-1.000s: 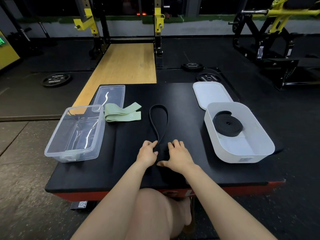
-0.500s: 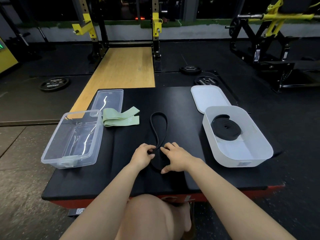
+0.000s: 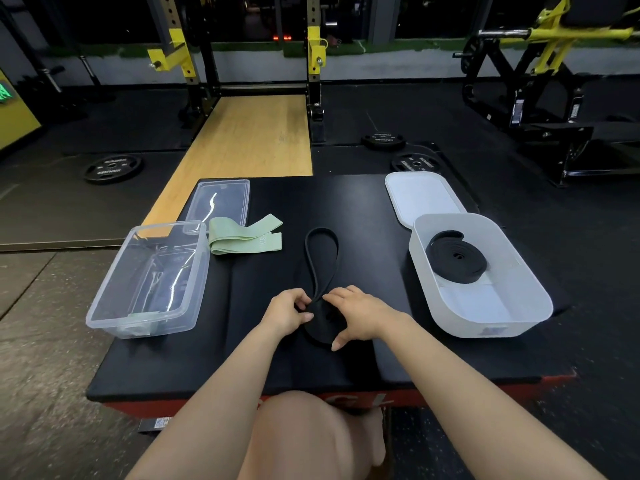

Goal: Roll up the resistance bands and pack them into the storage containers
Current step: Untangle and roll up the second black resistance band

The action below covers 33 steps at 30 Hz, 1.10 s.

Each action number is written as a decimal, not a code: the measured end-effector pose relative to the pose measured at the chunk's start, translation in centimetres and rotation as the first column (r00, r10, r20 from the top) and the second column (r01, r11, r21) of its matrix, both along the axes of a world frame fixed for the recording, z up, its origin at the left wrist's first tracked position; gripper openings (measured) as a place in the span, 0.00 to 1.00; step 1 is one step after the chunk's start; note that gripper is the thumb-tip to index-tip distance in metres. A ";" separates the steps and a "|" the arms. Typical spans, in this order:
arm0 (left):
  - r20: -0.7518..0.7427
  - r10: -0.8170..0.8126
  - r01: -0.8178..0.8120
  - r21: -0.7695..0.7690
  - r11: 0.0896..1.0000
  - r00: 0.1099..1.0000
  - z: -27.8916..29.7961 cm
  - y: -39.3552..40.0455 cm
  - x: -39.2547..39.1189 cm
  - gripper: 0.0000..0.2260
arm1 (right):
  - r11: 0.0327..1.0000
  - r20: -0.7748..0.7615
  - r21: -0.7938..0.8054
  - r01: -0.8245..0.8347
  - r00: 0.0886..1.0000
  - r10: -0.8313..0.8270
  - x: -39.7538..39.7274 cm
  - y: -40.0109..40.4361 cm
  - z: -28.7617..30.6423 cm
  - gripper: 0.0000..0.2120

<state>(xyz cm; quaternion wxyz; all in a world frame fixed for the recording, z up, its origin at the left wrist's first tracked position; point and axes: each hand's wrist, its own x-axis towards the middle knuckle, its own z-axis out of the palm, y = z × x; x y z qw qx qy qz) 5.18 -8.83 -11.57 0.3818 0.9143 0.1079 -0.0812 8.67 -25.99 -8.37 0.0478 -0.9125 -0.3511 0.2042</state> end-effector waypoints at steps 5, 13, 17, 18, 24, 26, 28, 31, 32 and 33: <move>0.013 0.043 -0.042 -0.010 0.999 0.999 -0.6 -0.2 0.0 0.10 | 0.963 0.057 0.003 0.270 0.961 -0.270 -2.3 -0.3 -0.5 0.47; 0.028 -0.027 0.026 0.050 0.998 0.999 -0.8 -0.3 -0.1 0.20 | 0.908 0.200 0.119 0.401 0.887 -0.417 -4.0 1.9 -2.2 0.47; -0.038 -0.122 0.124 0.063 0.990 0.992 -0.5 -0.1 0.3 0.22 | 0.943 0.158 0.117 0.313 0.931 -0.329 -3.3 1.1 -1.8 0.43; -0.046 -0.128 0.131 0.061 0.990 0.991 -0.5 0.0 0.3 0.22 | 0.952 0.139 0.103 0.289 0.943 -0.302 -2.9 0.8 -1.6 0.42; -0.033 -0.087 0.089 0.081 0.993 0.996 -0.7 -0.2 0.4 0.21 | 0.980 0.144 0.130 0.153 0.975 -0.171 0.3 -1.0 0.2 0.37; -0.023 -0.075 0.077 0.082 0.994 0.997 -0.7 -0.3 0.4 0.20 | 0.990 0.165 0.118 0.071 0.982 -0.090 0.8 -0.6 0.5 0.42; -0.017 -0.066 0.067 0.077 0.995 0.998 -0.7 -0.3 0.4 0.20 | 0.995 0.190 0.073 0.064 0.979 -0.076 0.6 0.3 0.6 0.45; -0.011 -0.050 0.051 0.066 0.996 0.999 -1.0 -0.4 0.5 0.20 | 0.961 0.263 0.089 0.261 0.925 -0.275 -1.0 1.3 0.2 0.45; -0.010 -0.040 0.041 0.061 0.997 0.999 -1.0 -0.4 0.5 0.20 | 0.943 0.263 0.078 0.324 0.906 -0.333 -1.8 1.4 -0.1 0.46; -0.008 -0.031 0.031 0.055 0.998 0.999 -1.1 -0.4 0.5 0.20 | 0.926 0.255 0.061 0.372 0.891 -0.375 -2.6 1.6 -0.5 0.47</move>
